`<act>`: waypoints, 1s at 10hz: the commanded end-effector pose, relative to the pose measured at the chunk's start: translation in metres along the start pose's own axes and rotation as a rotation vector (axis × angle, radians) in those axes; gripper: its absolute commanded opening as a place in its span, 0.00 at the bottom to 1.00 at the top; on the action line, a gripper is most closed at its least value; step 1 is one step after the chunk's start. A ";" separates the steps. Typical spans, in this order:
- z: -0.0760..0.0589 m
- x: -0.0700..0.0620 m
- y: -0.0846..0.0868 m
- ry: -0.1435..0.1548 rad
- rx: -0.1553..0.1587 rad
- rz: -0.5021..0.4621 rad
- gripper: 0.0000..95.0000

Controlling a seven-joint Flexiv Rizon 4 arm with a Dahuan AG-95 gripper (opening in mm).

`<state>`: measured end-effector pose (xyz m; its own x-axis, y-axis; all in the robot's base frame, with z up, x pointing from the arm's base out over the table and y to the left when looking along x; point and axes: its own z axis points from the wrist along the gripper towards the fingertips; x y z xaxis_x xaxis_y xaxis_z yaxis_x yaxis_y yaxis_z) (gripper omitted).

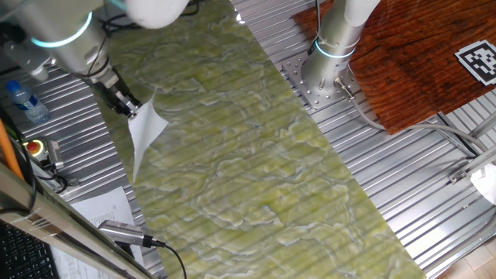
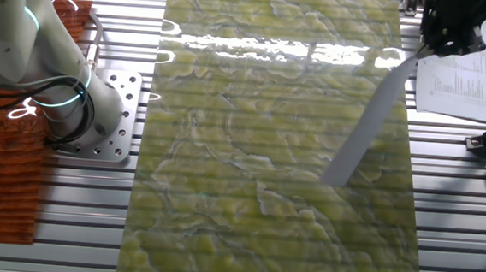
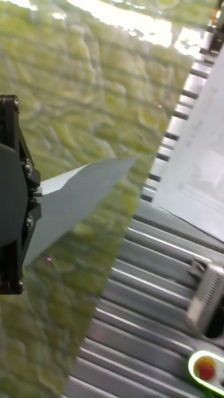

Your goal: Flip over and spread out the paper that is laid flat on the table

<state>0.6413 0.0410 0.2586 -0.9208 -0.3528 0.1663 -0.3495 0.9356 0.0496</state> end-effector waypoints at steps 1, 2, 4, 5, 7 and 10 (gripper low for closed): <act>0.010 0.004 0.005 0.017 -0.028 0.025 0.00; 0.015 0.004 0.009 0.015 -0.042 0.044 0.00; 0.024 0.003 0.017 0.022 -0.053 0.063 0.00; 0.025 0.003 0.018 0.025 -0.061 0.067 0.00; 0.034 0.001 0.033 0.032 -0.072 0.100 0.00; 0.048 0.000 0.046 0.053 -0.078 0.108 0.00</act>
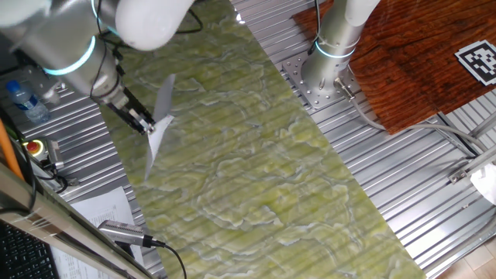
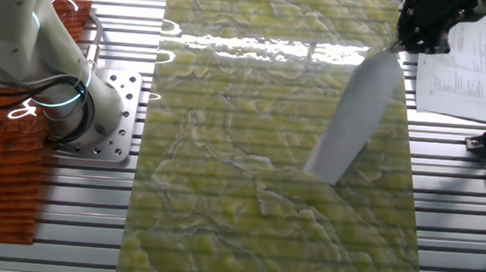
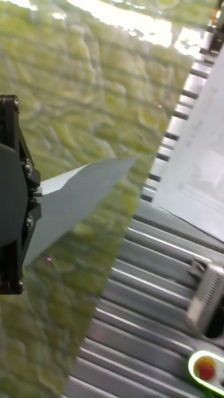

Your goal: Flip over and spread out the paper that is laid flat on the table

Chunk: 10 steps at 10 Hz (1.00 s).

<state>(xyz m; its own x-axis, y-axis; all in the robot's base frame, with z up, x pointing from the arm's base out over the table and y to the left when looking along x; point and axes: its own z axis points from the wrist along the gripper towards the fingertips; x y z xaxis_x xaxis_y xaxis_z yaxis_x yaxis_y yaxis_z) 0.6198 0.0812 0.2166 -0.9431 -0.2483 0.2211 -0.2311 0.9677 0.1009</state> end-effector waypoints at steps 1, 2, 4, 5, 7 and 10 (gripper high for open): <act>0.008 0.002 0.007 0.012 -0.006 0.006 0.00; 0.017 0.003 0.014 0.019 -0.009 0.021 0.00; 0.029 0.004 0.024 0.025 -0.024 0.046 0.00; 0.034 0.005 0.028 0.030 -0.033 0.063 0.00; 0.043 0.006 0.032 0.034 -0.050 0.091 0.00; 0.050 0.008 0.037 0.022 -0.148 0.207 0.00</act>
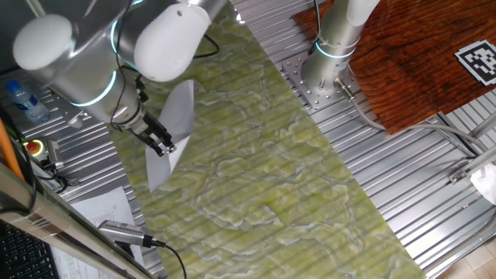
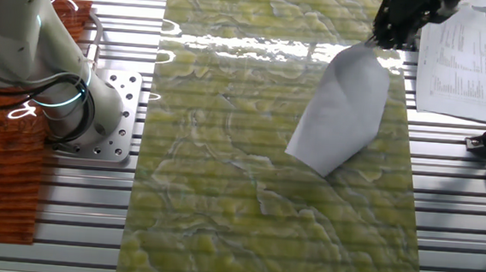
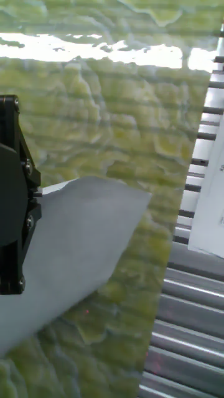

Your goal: Flip over and spread out the paper that is laid flat on the table

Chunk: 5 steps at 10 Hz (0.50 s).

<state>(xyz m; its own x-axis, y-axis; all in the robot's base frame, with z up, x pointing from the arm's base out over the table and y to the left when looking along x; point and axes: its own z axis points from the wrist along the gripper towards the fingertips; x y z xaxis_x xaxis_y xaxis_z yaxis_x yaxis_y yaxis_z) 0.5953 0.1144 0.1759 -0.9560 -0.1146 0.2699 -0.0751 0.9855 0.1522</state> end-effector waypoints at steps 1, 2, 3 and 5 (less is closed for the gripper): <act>0.004 0.004 0.006 -0.012 -0.065 0.072 0.00; 0.008 0.008 0.014 -0.018 -0.062 0.081 0.00; 0.009 0.010 0.018 -0.020 -0.059 0.082 0.00; 0.011 0.012 0.022 -0.024 -0.059 0.073 0.00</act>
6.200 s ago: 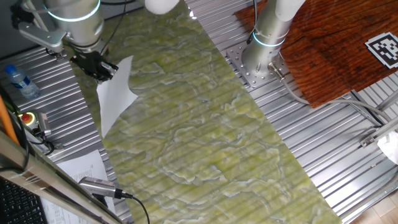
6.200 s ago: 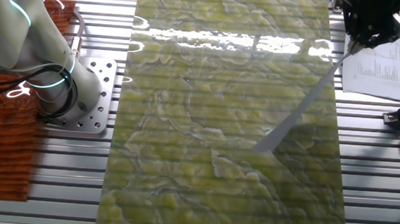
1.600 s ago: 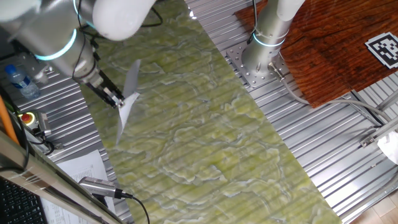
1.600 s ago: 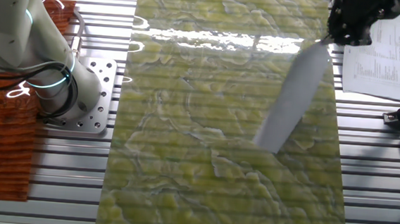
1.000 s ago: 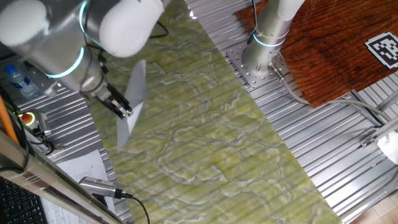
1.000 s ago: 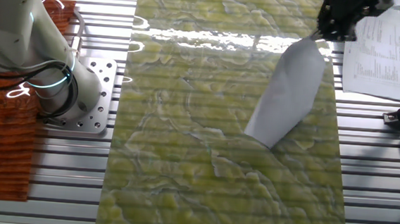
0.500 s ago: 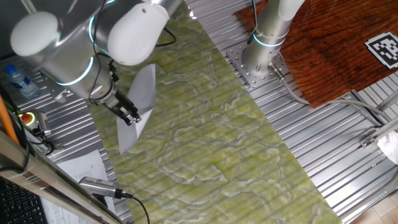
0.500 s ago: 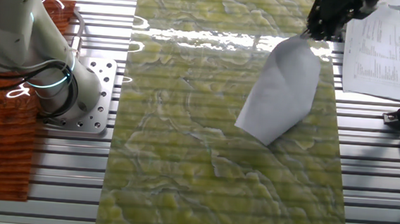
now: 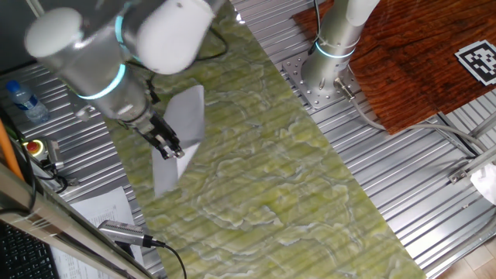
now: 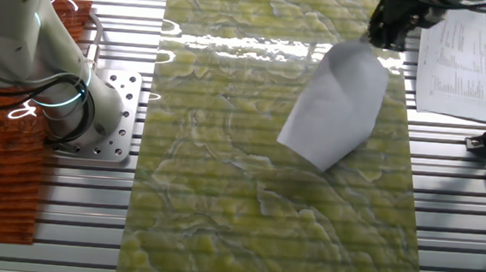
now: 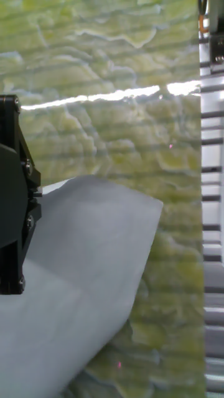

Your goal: Flip over and spread out the paper that is laid flat on the table

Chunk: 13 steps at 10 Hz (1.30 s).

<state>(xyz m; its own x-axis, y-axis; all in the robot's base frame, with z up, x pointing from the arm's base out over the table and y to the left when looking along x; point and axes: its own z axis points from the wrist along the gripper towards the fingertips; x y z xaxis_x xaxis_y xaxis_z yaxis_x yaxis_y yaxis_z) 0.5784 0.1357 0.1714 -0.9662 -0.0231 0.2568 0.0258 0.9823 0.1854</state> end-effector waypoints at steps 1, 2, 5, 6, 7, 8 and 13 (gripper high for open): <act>0.001 -0.001 0.000 0.007 0.002 -0.006 0.00; 0.004 -0.001 -0.001 0.006 0.002 -0.001 0.00; 0.010 -0.001 -0.003 0.001 -0.016 0.071 0.00; 0.012 -0.001 -0.003 0.004 -0.045 0.110 0.00; 0.014 0.000 -0.004 0.003 -0.079 0.139 0.00; 0.014 0.000 -0.004 0.000 -0.089 0.144 0.00; 0.014 -0.001 -0.005 -0.026 -0.142 0.182 0.00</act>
<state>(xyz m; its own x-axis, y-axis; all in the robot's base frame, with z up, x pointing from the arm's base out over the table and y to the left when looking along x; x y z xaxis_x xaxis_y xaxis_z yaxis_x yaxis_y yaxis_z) 0.5737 0.1330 0.1570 -0.9481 0.1668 0.2708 0.2420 0.9308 0.2740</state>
